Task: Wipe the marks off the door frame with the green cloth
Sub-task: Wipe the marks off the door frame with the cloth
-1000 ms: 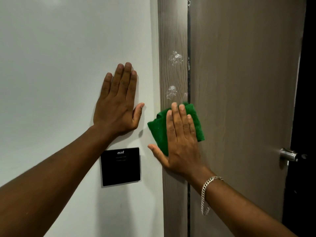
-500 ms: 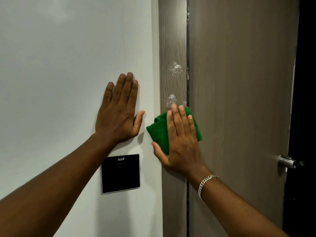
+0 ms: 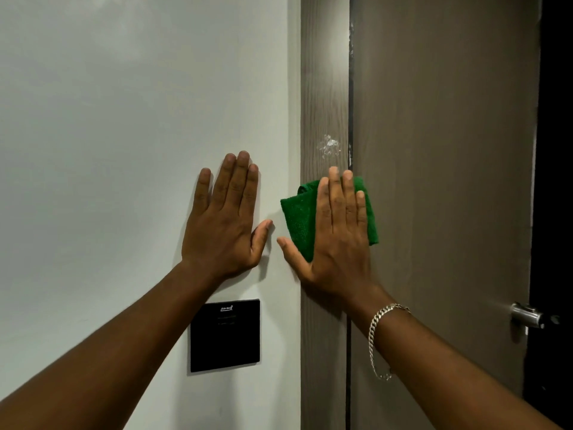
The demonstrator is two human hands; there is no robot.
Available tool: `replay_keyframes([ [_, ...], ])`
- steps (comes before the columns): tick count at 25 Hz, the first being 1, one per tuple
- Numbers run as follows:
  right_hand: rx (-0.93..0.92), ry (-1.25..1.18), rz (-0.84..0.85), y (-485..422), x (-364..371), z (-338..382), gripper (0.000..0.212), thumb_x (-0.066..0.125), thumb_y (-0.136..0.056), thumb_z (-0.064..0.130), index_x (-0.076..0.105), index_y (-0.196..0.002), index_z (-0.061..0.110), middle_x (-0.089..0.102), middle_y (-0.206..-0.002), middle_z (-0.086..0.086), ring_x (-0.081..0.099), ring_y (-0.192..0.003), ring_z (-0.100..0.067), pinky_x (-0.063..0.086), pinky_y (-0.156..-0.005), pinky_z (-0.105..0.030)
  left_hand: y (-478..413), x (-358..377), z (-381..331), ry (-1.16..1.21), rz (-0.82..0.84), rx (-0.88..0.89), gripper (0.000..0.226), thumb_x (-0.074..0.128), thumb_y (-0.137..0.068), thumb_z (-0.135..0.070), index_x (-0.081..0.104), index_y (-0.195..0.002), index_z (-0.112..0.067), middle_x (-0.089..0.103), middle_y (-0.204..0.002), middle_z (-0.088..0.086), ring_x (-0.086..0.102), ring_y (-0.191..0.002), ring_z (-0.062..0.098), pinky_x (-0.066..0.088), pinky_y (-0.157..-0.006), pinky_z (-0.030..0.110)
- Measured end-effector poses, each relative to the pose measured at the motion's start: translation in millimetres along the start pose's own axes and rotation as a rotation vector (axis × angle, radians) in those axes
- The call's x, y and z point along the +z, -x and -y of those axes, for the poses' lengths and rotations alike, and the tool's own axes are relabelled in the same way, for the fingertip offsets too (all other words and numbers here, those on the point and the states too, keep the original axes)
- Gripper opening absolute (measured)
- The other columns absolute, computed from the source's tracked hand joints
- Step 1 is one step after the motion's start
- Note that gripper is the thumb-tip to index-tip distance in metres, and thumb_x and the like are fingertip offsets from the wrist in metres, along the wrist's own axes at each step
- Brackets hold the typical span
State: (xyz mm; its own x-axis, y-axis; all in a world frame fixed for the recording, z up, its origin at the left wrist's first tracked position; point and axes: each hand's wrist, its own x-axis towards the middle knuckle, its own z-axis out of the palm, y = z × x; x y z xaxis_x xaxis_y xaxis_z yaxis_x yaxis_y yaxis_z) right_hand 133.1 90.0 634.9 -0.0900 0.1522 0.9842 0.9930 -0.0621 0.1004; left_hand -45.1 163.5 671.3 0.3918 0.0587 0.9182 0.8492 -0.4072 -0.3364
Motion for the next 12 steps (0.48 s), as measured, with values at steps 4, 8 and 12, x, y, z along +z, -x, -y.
replay_keyframes([
  [4, -0.111, 0.074, 0.016, 12.4, -0.4, -15.9, 0.103, 0.042, -0.088, 0.071, 0.015, -0.153, -0.004, 0.013, -0.163, -0.023, 0.007, -0.153, -0.036, 0.013, -0.125, -0.053, 0.7, -0.7, 0.3, 0.000, -0.001, -0.007, 0.083, 0.026, -0.092, -0.055, 0.002, -0.152, -0.003, 0.002, -0.163, 0.020, 0.000, -0.151, 0.033, 0.009, -0.122, 0.055],
  [8, -0.041, 0.048, -0.018, -10.2, 2.9, -4.7, 0.105, 0.040, -0.088, 0.074, 0.006, -0.155, 0.000, 0.003, -0.166, -0.019, -0.001, -0.154, -0.032, 0.005, -0.127, -0.049, 0.6, -0.2, 0.3, 0.008, 0.015, -0.004, 0.084, 0.024, -0.092, -0.057, 0.002, -0.152, -0.002, 0.000, -0.163, 0.020, 0.000, -0.151, 0.033, 0.008, -0.122, 0.055],
  [12, -0.193, 0.117, 0.034, -1.9, -1.1, -22.3, 0.107, 0.041, -0.086, 0.076, 0.013, -0.153, -0.002, 0.011, -0.163, -0.023, 0.005, -0.154, -0.035, 0.008, -0.126, -0.051, 0.2, 0.2, 0.9, 0.007, 0.007, -0.001, 0.084, 0.025, -0.092, -0.056, 0.002, -0.152, -0.003, 0.001, -0.163, 0.019, 0.000, -0.151, 0.033, 0.009, -0.122, 0.055],
])
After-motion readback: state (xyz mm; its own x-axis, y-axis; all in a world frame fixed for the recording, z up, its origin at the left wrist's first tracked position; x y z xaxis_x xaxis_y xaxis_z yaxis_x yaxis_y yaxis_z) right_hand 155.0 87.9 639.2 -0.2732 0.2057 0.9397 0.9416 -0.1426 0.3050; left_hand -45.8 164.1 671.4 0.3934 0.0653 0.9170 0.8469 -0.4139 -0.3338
